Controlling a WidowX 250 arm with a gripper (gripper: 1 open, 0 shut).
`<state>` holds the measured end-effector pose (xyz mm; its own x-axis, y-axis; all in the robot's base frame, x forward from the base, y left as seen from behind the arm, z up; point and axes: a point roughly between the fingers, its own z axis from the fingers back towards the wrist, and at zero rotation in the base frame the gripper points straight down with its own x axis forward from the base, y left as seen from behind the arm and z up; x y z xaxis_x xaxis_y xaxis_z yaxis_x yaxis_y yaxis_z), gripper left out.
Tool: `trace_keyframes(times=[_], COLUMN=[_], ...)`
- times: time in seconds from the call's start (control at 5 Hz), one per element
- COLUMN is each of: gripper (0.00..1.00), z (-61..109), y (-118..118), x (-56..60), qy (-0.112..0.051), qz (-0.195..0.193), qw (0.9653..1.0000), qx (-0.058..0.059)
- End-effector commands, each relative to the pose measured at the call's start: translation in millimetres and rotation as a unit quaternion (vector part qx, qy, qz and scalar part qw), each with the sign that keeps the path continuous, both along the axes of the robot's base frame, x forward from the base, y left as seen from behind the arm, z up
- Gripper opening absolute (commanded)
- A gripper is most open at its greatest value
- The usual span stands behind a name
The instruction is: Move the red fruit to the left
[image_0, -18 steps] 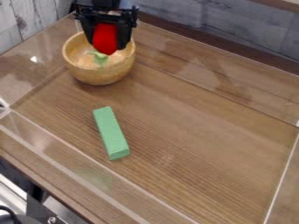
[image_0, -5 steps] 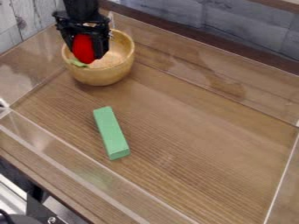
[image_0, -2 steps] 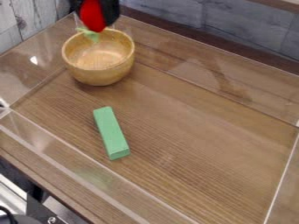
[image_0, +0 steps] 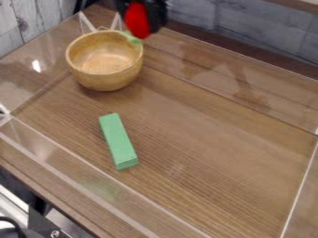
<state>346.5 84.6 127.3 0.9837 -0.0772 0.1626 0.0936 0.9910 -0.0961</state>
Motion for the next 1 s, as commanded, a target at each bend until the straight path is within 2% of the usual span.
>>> trace_keyframes(times=[0.0, 0.2, 0.6, 0.8], gripper=[0.0, 0.0, 0.0, 0.0], z=[15.7, 8.4, -37.6, -46.3], y=[-17.4, -32.4, -47.2, -48.8], x=[10.2, 13.5, 1.8, -1.0], qy=[-0.031, -0.025, -0.004, 0.007], qz=[-0.038, -0.067, -0.124, -0.129], qw=[0.9987, 0.9973, 0.9921, 0.9913], qx=[0.013, 0.014, 0.021, 0.025])
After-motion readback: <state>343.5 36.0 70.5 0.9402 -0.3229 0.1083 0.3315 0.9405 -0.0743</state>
